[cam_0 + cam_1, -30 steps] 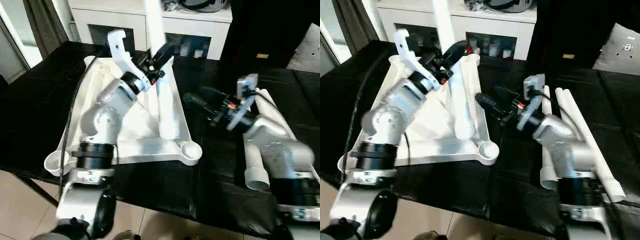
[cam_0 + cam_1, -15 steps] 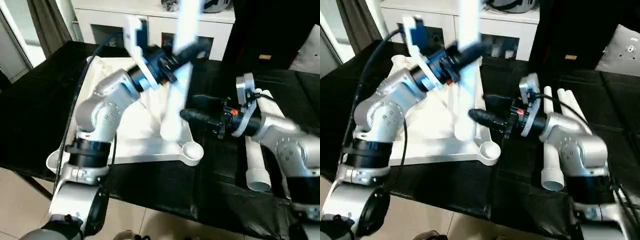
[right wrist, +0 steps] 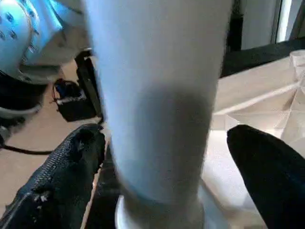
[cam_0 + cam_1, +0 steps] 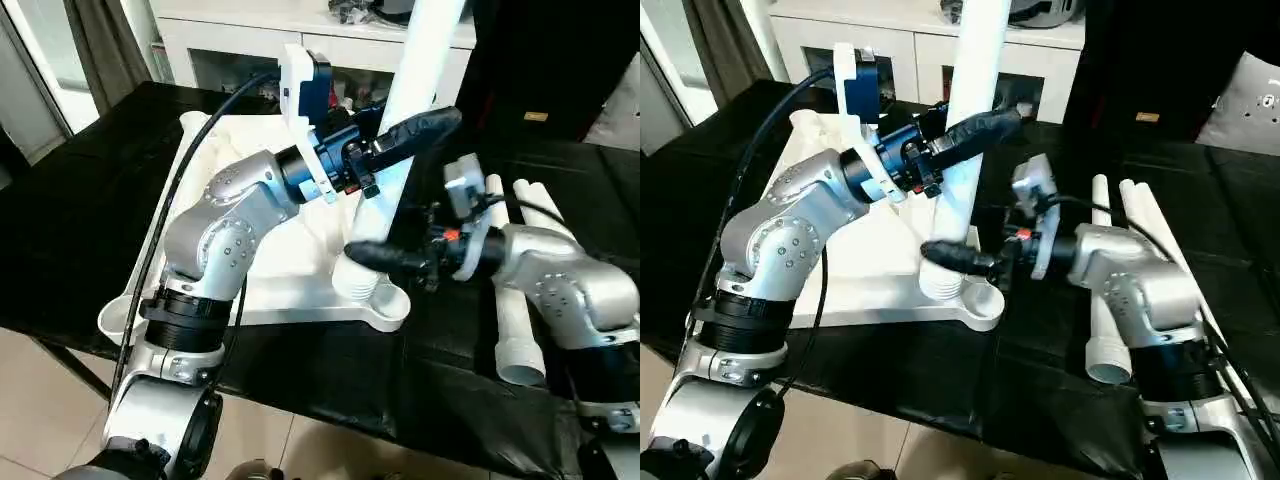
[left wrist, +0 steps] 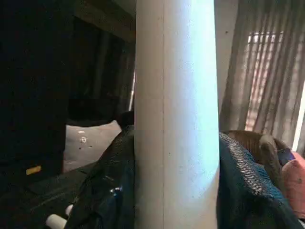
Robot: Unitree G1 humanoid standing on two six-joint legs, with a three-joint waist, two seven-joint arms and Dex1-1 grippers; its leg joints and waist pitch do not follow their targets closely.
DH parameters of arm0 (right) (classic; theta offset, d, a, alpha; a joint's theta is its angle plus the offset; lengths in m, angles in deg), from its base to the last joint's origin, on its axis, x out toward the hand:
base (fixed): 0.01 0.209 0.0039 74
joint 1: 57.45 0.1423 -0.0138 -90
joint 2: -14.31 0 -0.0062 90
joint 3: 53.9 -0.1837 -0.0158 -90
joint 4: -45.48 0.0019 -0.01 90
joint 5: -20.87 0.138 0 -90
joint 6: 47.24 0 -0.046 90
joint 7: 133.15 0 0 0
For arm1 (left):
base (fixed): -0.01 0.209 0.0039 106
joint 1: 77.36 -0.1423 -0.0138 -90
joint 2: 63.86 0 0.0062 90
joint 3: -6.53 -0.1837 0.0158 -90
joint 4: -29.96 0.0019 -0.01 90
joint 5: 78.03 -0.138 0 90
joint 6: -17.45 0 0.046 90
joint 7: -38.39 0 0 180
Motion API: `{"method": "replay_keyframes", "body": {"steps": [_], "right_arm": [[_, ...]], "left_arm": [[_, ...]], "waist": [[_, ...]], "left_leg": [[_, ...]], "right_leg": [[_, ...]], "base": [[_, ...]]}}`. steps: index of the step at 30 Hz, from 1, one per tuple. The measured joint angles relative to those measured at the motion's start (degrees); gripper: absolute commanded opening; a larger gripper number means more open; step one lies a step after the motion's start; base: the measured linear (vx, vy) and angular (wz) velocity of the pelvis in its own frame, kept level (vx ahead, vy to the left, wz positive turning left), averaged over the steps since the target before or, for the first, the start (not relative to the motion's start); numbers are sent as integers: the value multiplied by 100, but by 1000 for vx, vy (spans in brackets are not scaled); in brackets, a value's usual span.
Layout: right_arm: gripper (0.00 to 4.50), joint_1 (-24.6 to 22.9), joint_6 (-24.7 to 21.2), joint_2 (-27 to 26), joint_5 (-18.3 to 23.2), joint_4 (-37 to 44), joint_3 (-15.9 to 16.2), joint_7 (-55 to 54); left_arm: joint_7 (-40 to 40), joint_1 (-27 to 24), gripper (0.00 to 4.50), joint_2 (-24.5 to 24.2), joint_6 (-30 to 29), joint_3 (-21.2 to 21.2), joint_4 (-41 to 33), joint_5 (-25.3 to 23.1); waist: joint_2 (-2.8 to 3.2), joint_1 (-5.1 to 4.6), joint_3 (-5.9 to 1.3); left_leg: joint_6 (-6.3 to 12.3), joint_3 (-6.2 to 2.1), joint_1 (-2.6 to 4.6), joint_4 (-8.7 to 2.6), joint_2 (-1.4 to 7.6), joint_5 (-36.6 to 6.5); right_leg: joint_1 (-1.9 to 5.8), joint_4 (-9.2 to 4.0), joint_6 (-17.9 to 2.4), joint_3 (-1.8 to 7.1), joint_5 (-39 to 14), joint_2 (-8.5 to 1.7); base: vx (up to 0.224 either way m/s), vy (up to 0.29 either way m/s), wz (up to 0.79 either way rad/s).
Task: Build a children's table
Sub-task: Pick table leg
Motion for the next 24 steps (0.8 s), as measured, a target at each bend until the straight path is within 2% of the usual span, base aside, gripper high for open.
{"method": "replay_keyframes", "body": {"steps": [1,2,5,8,11,12,24], "right_arm": [[450,0,3,-5,-5,-15,20,0],[414,0,3,-17,-11,-35,25,3],[411,0,3,-29,-11,-61,27,32],[368,0,5,-35,-11,-61,31,78],[361,-1,22,-40,-12,-61,65,100],[332,-1,48,-41,-14,-62,82,104],[230,-2,147,-91,-133,-129,254,227]], "left_arm": [[3,-20,177,3,-15,-10,-27,10],[6,-44,177,8,-40,-13,-48,15],[12,-96,177,14,-64,-24,-62,14],[24,-96,177,41,-67,-31,-95,15],[46,-96,177,52,-68,-60,-105,16],[47,-96,177,54,-68,-59,-105,16],[12,-98,177,72,-70,-59,-104,13]], "waist": [[0,0,0],[0,-1,0],[0,-1,0],[0,-1,0],[0,-2,0],[0,-1,0],[0,-1,0]], "left_leg": [[0,0,0,0,0,0],[0,0,0,0,0,0],[1,0,0,0,0,1],[1,0,1,0,0,1],[1,0,1,0,1,1],[1,0,1,0,1,1],[2,1,1,1,1,2]], "right_leg": [[0,0,0,0,0,0],[0,0,0,0,0,0],[0,1,0,-1,0,0],[0,1,0,0,0,0],[0,1,0,0,0,0],[0,2,0,0,0,0],[0,3,0,0,0,0]], "base": [[0,0,0],[0,0,0],[0,0,0],[0,0,0],[0,0,0],[0,0,0],[0,0,0]]}}
